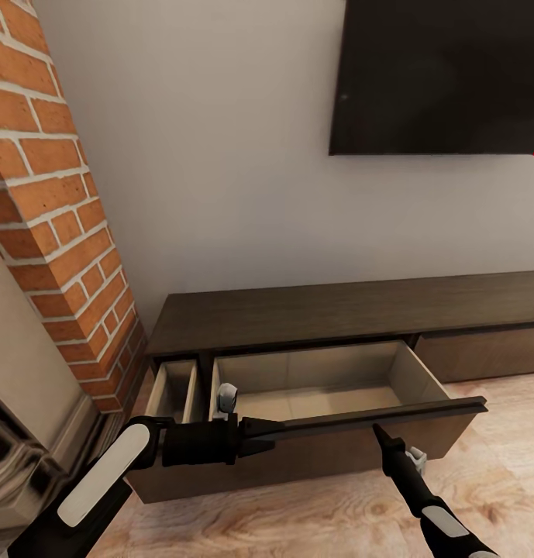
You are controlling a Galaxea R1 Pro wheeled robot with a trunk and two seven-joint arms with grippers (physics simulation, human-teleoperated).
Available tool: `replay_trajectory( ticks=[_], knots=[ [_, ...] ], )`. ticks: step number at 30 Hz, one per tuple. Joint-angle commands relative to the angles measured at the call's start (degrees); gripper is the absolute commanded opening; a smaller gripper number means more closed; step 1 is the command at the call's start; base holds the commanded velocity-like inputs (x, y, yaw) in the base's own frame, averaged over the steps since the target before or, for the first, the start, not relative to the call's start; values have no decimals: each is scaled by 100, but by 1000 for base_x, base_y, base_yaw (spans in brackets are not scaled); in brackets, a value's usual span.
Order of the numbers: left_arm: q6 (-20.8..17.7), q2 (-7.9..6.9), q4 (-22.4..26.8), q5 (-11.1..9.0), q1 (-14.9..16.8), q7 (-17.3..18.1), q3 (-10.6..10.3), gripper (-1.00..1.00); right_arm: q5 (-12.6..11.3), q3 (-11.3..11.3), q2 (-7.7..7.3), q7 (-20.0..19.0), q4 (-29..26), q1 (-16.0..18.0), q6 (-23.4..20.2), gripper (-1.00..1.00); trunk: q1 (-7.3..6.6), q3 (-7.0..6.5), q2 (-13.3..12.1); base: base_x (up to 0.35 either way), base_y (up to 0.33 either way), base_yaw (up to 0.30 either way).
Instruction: Place each of the two pumpkins and all three candles from the living room inside a cabinet in the living room (use any cabinet), then make sure every cabinet is closed, and position the cauldron so it is next to a table in the living room.
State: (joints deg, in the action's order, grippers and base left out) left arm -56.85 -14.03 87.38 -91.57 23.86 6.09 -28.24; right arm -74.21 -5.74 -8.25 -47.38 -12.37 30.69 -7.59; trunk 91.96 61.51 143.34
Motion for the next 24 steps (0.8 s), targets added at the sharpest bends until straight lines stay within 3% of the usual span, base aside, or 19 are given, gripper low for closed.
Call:
replay_trajectory(
  ticks=[1,11,12,24],
  knots=[
    [-2,-4,-2,51,5,59,-6,100,77,258,59,-148,-3,-19,-75,-100,-2,6,3,-9,0,0],
    [-2,-3,-2,51,5,59,-6,100,74,258,58,-148,-3,-19,-76,-100,-2,6,3,-1,0,0],
    [-2,-3,-2,52,5,59,-6,100,76,258,58,-147,-3,-19,-76,100,-2,6,3,0,0,0],
    [-2,-4,-2,52,5,59,-6,100,74,258,57,-116,-3,-19,-85,100,-2,6,3,-1,0,0]
  ],
)
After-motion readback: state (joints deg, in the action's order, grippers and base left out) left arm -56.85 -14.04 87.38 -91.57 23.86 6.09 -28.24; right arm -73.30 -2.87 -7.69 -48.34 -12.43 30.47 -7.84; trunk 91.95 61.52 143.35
